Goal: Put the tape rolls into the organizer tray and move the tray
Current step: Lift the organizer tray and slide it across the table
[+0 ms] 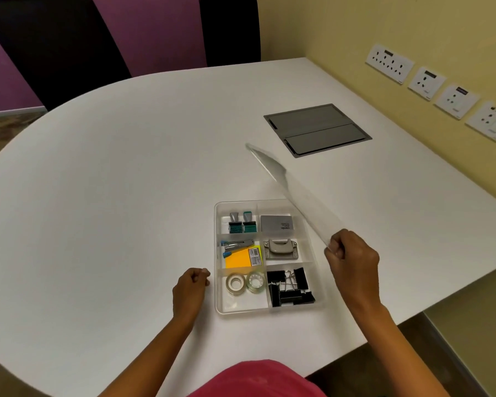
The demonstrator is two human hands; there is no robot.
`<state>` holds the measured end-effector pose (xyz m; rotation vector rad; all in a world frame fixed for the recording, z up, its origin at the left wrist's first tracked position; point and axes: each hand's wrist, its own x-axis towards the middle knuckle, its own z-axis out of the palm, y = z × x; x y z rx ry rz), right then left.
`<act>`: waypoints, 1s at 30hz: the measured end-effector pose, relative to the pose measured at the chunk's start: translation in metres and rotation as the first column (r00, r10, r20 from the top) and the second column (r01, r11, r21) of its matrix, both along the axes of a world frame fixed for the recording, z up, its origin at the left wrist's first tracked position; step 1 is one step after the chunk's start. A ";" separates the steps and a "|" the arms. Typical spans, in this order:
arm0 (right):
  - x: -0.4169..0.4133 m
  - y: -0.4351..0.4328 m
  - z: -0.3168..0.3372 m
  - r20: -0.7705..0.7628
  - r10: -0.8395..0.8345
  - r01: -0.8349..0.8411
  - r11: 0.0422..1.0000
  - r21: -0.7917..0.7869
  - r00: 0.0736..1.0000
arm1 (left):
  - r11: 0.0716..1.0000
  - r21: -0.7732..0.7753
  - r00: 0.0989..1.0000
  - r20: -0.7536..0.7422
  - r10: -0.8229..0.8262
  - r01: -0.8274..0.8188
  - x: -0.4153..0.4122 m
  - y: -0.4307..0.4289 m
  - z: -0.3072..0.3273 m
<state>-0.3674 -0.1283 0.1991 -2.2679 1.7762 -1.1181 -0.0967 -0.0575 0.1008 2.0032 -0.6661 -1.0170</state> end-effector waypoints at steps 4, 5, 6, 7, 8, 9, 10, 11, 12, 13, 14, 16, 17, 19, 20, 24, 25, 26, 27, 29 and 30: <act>0.024 0.024 0.036 0.134 0.111 -0.104 0.993 -0.053 0.985 | 0.997 -0.041 0.997 -0.017 -0.072 0.072 0.000 -0.005 0.015; 0.030 0.031 0.043 0.192 0.126 -0.120 0.992 -0.040 0.973 | 0.994 -0.039 0.994 -0.030 -0.102 0.101 0.002 -0.005 0.017; 0.035 0.035 0.049 0.287 0.131 -0.134 0.991 -0.009 0.949 | 0.992 -0.037 0.991 -0.057 -0.123 0.121 0.004 -0.005 0.018; 0.039 0.038 0.052 0.419 0.125 -0.156 0.987 0.041 0.899 | 0.990 -0.035 0.986 -0.094 -0.138 0.135 0.006 -0.004 0.019; 0.042 0.038 0.054 0.558 0.099 -0.188 0.976 0.105 0.824 | 0.988 -0.031 0.979 -0.134 -0.152 0.149 0.007 -0.003 0.020; 0.044 0.037 0.054 0.674 0.054 -0.229 0.958 0.174 0.737 | 0.985 -0.032 0.970 -0.170 -0.175 0.172 0.008 0.000 0.022; 0.044 0.034 0.052 0.755 -0.001 -0.274 0.931 0.239 0.655 | 0.979 -0.037 0.959 -0.196 -0.203 0.200 0.009 0.003 0.024; 0.044 0.031 0.047 0.807 -0.061 -0.313 0.902 0.296 0.588 | 0.975 -0.047 0.951 -0.214 -0.223 0.218 0.009 0.006 0.026; 0.042 0.028 0.040 0.835 -0.118 -0.338 0.877 0.342 0.538 | 0.975 -0.058 0.947 -0.233 -0.221 0.214 0.008 0.009 0.028; 0.039 0.025 0.030 0.843 -0.164 -0.342 0.862 0.375 0.513 | 0.980 -0.064 0.946 -0.256 -0.196 0.186 0.008 0.012 0.029; 0.036 0.023 0.020 0.836 -0.200 -0.330 0.852 0.406 0.512 | 0.987 -0.064 0.948 -0.276 -0.160 0.148 0.007 0.016 0.029; 0.028 0.021 -0.002 0.784 -0.263 -0.268 0.839 0.474 0.563 | 0.993 -0.052 0.960 -0.255 -0.114 0.104 0.007 0.021 0.027; 0.023 0.020 -0.013 0.737 -0.291 -0.215 0.835 0.507 0.610 | 0.993 -0.040 0.968 -0.221 -0.114 0.108 0.006 0.023 0.024; 0.013 0.018 -0.033 0.623 -0.343 -0.106 0.816 0.569 0.703 | 0.990 -0.010 0.978 -0.159 -0.139 0.139 0.002 0.025 0.020; 0.008 0.018 -0.041 0.568 -0.368 -0.068 0.795 0.603 0.736 | 0.988 0.004 0.978 -0.141 -0.154 0.156 -0.001 0.025 0.018; -0.006 0.016 -0.066 0.396 -0.407 0.011 0.708 0.706 0.823 | 0.979 0.046 0.979 -0.058 -0.198 0.200 -0.013 0.026 0.008; -0.008 0.016 -0.072 0.371 -0.402 0.020 0.699 0.715 0.837 | 0.976 0.057 0.978 -0.015 -0.210 0.210 -0.015 0.026 0.006; -0.010 0.016 -0.078 0.350 -0.391 0.027 0.699 0.715 0.851 | 0.975 0.065 0.976 0.033 -0.215 0.213 -0.018 0.027 0.005; -0.011 0.016 -0.083 0.329 -0.381 0.039 0.702 0.711 0.864 | 0.975 0.069 0.973 0.085 -0.216 0.211 -0.020 0.028 0.005; -0.013 0.017 -0.093 0.271 -0.386 0.094 0.707 0.701 0.882 | 0.973 0.071 0.955 0.189 -0.228 0.219 -0.023 0.030 0.003; -0.013 0.017 -0.097 0.232 -0.402 0.137 0.704 0.697 0.886 | 0.969 0.078 0.940 0.239 -0.245 0.233 -0.025 0.030 0.003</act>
